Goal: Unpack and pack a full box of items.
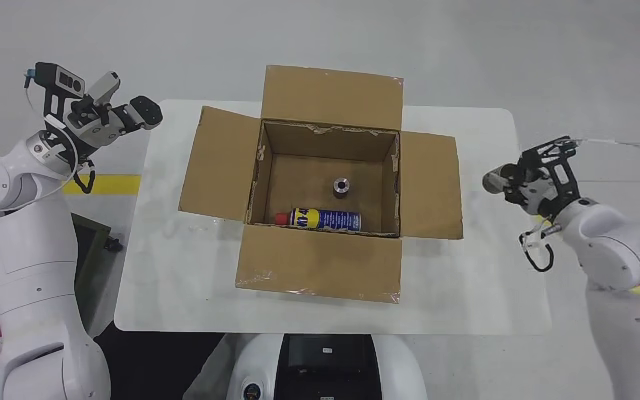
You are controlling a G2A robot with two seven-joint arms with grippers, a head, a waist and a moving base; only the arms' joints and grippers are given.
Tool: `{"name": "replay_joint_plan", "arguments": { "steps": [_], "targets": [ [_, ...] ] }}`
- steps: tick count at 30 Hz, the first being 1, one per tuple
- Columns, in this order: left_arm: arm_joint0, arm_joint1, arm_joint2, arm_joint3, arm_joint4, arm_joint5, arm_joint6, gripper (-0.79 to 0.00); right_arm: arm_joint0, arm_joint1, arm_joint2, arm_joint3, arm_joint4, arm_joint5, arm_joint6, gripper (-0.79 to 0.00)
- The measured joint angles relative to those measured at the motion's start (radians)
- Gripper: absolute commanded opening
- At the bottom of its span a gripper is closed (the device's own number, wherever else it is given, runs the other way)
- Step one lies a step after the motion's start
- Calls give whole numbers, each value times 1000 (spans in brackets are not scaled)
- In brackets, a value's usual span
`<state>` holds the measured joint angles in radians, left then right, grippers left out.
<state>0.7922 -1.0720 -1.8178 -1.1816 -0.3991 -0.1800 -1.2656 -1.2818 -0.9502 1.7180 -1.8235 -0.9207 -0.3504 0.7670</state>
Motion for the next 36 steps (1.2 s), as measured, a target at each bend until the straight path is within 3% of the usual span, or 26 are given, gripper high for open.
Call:
{"name": "replay_joint_plan", "arguments": {
  "steps": [16,36],
  "targets": [
    [0,0,0,0,0,0,0,0,66,2,-75,-191,17,7,1,-785],
    [0,0,0,0,0,0,0,0,297,-25,-399,-161,37,-17,-5,-785]
  ]
}}
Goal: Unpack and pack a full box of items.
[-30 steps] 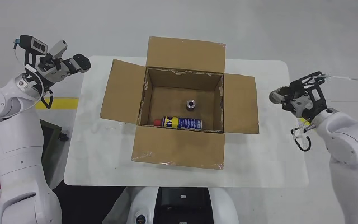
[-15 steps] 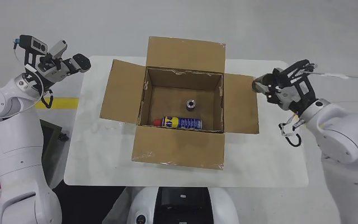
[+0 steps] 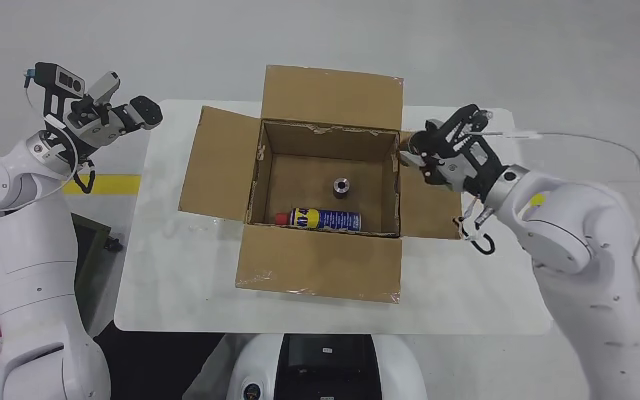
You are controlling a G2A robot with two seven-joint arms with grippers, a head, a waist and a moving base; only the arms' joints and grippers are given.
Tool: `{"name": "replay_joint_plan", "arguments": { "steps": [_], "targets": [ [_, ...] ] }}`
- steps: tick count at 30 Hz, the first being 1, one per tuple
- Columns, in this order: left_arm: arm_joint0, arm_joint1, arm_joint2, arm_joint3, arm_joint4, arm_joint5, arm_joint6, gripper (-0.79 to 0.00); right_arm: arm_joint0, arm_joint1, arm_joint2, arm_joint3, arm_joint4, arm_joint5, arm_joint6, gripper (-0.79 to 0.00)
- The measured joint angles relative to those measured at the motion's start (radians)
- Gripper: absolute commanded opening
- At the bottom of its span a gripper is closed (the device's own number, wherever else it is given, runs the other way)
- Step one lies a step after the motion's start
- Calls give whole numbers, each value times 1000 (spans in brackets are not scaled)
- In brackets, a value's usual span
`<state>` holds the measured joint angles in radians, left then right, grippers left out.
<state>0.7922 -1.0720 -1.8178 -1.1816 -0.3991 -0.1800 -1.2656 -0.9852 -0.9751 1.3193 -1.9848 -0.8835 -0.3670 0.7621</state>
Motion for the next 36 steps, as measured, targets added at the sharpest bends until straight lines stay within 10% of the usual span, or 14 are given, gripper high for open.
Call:
{"name": "replay_joint_plan", "arguments": {
  "steps": [36],
  "targets": [
    [0,0,0,0,0,0,0,0,133,-80,-362,165,-28,29,-138,-785]
  ]
}}
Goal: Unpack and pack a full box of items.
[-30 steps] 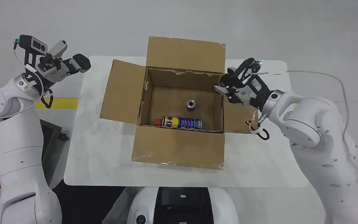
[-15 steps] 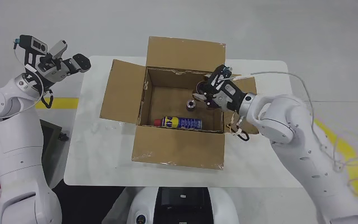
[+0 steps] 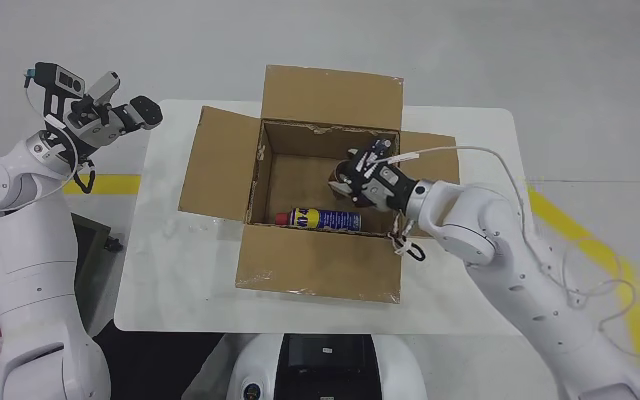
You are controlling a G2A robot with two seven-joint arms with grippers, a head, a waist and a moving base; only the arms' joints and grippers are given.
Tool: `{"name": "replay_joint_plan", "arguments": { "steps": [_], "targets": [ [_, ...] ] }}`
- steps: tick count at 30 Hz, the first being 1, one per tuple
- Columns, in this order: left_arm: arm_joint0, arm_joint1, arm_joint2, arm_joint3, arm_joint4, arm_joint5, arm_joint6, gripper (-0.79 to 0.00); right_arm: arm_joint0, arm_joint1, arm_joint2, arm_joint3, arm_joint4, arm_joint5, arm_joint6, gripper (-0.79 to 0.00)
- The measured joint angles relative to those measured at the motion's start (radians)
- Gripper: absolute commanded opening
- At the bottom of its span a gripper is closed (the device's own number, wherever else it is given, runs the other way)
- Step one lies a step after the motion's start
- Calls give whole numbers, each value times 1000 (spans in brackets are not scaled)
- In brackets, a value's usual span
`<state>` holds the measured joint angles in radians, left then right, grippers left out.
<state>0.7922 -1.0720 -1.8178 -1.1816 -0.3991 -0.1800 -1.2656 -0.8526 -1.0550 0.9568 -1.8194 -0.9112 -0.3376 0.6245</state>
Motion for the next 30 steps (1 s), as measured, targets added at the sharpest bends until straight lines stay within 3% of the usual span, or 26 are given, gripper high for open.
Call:
{"name": "replay_joint_plan", "arguments": {
  "steps": [10,30],
  "targets": [
    [0,0,0,0,0,0,0,0,21,-30,-81,51,-26,26,-18,-785],
    [0,0,0,0,0,0,0,0,257,-158,-296,297,-43,60,-43,-785]
  ]
}}
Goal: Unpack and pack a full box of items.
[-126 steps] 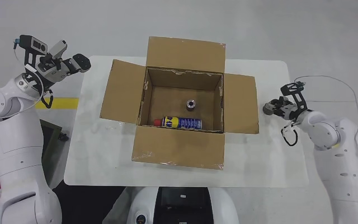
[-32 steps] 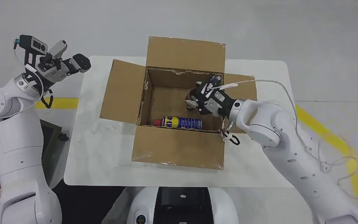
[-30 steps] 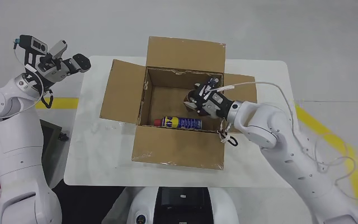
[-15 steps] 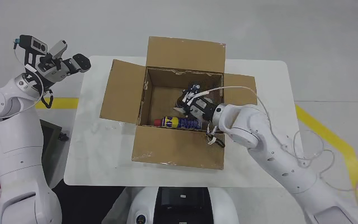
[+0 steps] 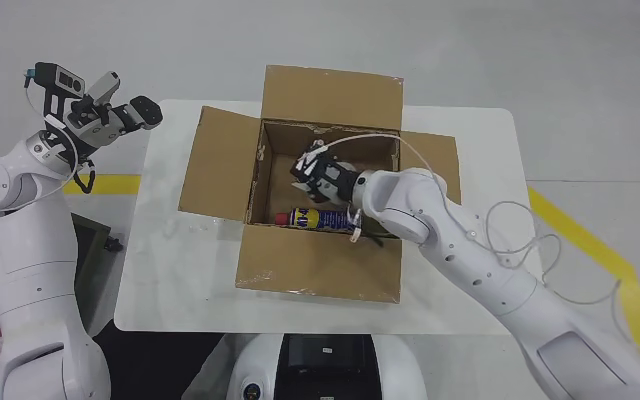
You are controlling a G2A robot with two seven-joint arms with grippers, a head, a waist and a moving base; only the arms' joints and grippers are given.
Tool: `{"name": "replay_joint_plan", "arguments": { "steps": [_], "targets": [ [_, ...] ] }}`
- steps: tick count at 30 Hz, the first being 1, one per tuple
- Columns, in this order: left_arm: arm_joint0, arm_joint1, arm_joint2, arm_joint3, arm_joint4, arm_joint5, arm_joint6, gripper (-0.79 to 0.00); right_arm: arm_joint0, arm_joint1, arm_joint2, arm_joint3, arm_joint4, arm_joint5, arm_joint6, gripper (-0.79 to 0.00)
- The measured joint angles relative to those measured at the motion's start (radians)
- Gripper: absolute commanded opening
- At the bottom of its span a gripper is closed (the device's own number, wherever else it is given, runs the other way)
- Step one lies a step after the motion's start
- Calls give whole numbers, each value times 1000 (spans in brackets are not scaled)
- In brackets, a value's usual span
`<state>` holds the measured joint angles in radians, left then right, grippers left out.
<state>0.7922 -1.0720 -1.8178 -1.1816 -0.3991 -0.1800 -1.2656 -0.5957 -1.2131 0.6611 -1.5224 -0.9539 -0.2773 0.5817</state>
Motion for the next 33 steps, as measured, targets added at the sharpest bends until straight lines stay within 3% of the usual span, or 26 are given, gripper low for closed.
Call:
{"name": "replay_joint_plan", "arguments": {
  "steps": [14,29,33],
  "targets": [
    [0,0,0,0,0,0,0,0,99,-86,-70,192,48,35,45,-785],
    [0,0,0,0,0,0,0,0,136,-159,-109,358,55,51,26,-785],
    [0,0,0,0,0,0,0,0,140,-173,-114,383,37,56,27,-597]
  ]
}}
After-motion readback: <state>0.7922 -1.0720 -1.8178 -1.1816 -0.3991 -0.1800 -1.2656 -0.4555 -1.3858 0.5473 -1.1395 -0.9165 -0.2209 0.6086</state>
